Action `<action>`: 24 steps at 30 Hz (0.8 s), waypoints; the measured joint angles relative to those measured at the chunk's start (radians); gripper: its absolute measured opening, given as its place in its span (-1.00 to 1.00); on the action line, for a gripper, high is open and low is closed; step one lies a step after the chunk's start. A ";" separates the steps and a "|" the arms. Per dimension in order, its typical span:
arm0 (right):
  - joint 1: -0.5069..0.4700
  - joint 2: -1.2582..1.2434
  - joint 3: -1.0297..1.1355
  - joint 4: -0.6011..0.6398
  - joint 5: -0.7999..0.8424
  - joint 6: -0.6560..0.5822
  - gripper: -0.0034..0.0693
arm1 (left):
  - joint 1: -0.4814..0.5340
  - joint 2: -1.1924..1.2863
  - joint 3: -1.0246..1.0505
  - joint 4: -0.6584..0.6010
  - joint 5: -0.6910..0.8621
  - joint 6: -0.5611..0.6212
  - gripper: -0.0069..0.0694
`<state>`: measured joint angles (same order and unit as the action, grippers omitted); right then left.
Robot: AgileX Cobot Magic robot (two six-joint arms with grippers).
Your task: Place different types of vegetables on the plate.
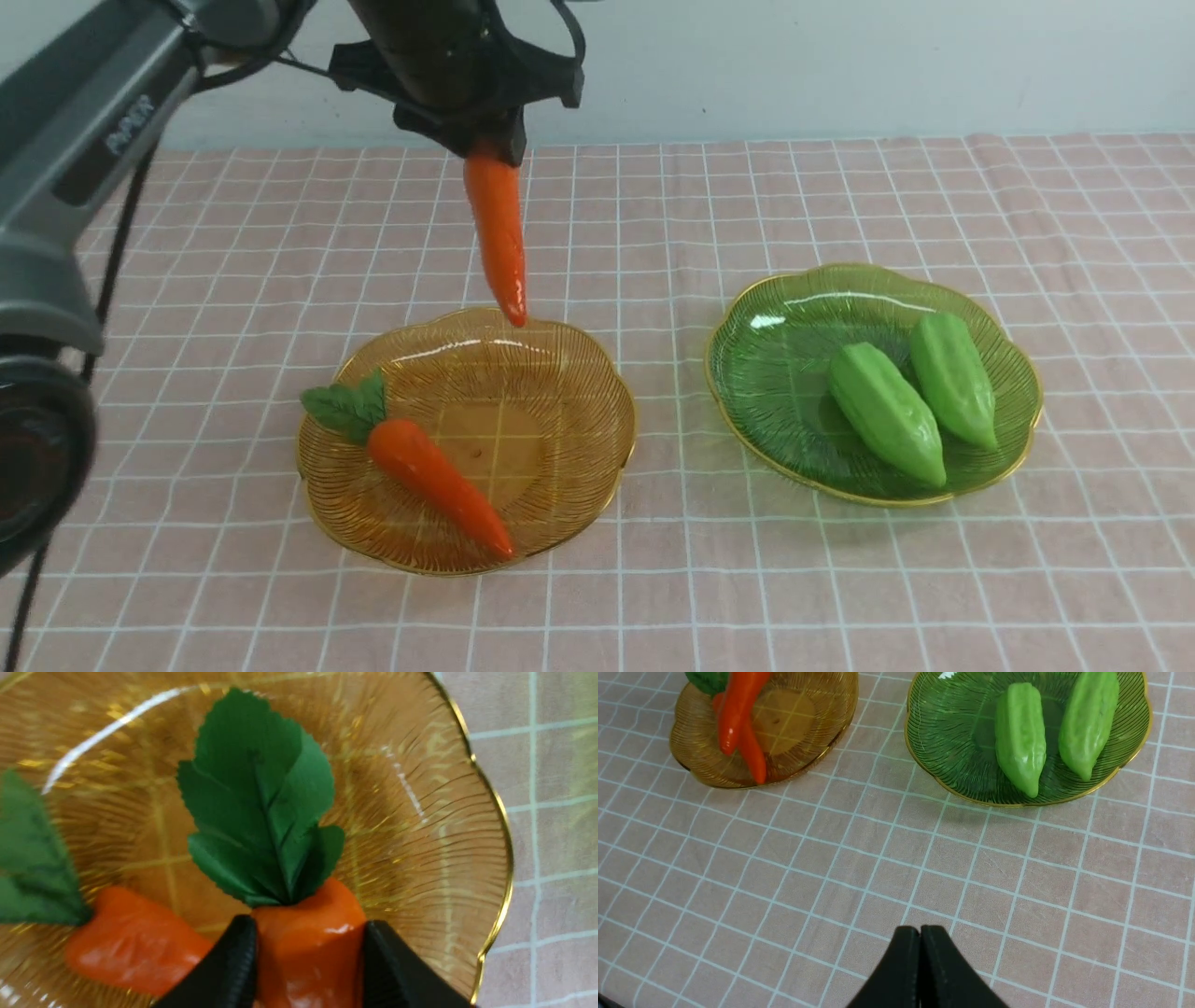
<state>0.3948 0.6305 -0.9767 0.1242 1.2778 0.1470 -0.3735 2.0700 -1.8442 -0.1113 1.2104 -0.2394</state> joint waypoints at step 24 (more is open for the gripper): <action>0.000 -0.447 0.355 -0.092 -0.818 0.091 -0.95 | 0.000 -0.313 0.115 0.007 0.016 0.119 -0.81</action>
<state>0.3948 0.1837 -0.6214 0.0324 0.4595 0.2383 -0.3735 1.7575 -1.7297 -0.1039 1.2259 -0.1204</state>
